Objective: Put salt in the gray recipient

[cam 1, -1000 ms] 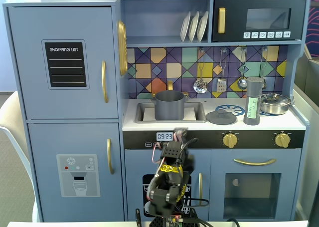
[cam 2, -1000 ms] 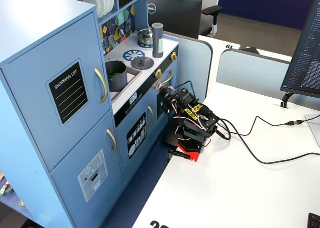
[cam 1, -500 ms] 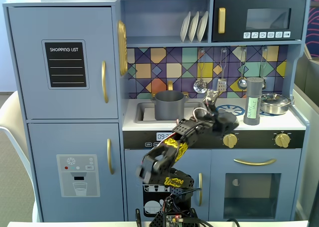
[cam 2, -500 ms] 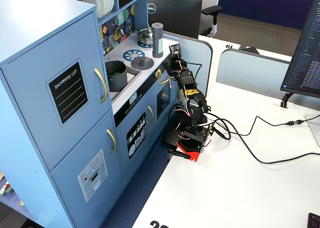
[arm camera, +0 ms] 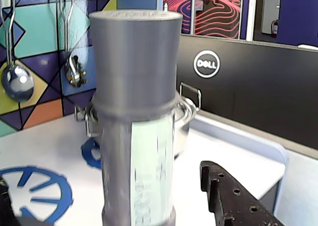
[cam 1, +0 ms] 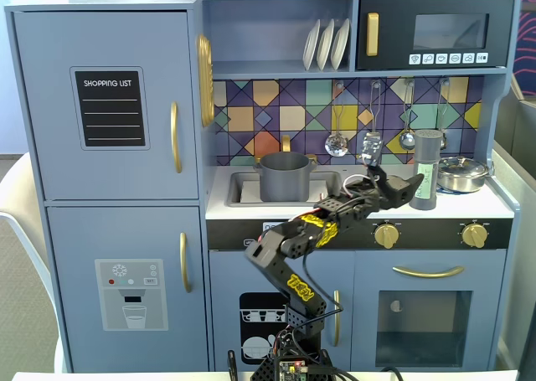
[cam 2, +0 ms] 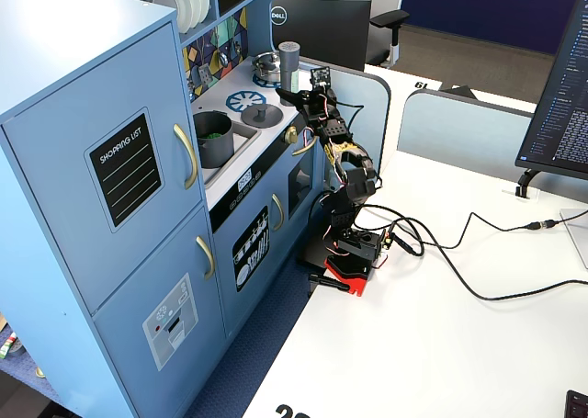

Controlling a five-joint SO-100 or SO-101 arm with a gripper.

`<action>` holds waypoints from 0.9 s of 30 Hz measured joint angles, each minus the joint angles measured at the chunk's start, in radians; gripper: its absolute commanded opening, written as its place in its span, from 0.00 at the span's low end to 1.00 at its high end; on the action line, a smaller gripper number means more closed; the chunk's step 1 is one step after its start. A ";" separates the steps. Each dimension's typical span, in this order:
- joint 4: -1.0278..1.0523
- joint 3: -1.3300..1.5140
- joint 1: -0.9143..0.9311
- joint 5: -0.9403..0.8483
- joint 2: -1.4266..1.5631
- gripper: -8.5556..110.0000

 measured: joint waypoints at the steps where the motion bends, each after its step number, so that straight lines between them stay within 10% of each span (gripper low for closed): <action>1: 0.000 -0.029 0.000 0.003 -0.031 0.57; 27: -0.025 -0.583 -0.031 -0.008 -0.644 0.47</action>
